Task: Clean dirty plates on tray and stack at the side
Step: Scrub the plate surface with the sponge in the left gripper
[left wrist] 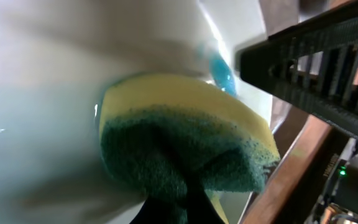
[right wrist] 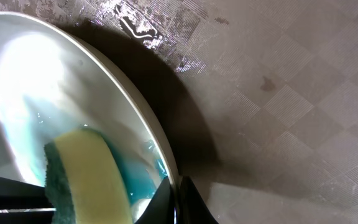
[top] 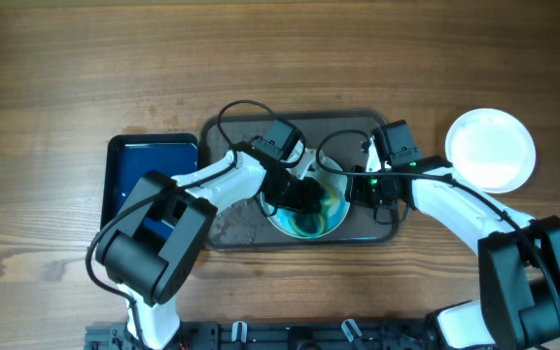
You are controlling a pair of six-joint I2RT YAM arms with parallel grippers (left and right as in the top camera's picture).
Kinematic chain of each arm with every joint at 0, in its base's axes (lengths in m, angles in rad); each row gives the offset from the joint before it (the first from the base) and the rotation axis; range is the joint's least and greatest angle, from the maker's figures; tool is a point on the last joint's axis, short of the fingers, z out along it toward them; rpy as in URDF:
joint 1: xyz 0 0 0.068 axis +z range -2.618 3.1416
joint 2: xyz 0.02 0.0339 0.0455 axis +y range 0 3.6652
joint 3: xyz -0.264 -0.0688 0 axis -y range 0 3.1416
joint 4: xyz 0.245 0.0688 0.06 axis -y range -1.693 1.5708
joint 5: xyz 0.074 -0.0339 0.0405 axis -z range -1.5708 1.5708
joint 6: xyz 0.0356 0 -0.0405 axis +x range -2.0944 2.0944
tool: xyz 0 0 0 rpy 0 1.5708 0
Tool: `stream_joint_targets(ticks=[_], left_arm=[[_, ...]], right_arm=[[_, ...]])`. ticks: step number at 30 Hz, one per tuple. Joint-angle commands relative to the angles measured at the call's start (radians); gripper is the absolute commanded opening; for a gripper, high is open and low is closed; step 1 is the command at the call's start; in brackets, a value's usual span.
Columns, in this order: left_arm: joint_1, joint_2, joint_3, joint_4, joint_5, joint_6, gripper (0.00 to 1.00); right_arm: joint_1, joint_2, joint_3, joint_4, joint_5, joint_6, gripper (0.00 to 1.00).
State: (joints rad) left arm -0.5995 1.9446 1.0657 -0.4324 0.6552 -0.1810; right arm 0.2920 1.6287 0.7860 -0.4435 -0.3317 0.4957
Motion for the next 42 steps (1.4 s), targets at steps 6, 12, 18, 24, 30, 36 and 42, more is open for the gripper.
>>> stream_joint_targets(ticks=[6, 12, 18, 24, 30, 36, 42], left_arm=[[0.132, 0.034, -0.023, -0.067, -0.517, -0.275, 0.04], [0.201, 0.034, -0.023, -0.146, -0.834, -0.299, 0.04], [0.162, 0.034, -0.023, -0.159, -0.753, -0.194, 0.04], [0.034, 0.034, -0.023, -0.053, -0.027, 0.055, 0.04], [-0.051, 0.034, -0.023, 0.099, 0.111, -0.043, 0.04], [-0.008, 0.034, -0.023, 0.125, -0.095, -0.178, 0.04], [0.163, 0.03, -0.016, -0.018, -0.454, -0.232, 0.04]], right_arm=[[0.004, 0.011, -0.008, -0.011, 0.019, 0.0, 0.04], [0.004, 0.011, -0.008, -0.013, 0.019, -0.004, 0.04], [0.004, 0.011, -0.008, -0.013, 0.019, -0.006, 0.04], [0.004, 0.011, -0.008, -0.013, 0.02, -0.007, 0.05], [0.004, 0.011, -0.008, -0.013, 0.02, -0.007, 0.05], [0.004, 0.011, -0.008, -0.016, 0.019, -0.009, 0.04], [0.004, 0.011, -0.008, -0.023, 0.02, -0.025, 0.04]])
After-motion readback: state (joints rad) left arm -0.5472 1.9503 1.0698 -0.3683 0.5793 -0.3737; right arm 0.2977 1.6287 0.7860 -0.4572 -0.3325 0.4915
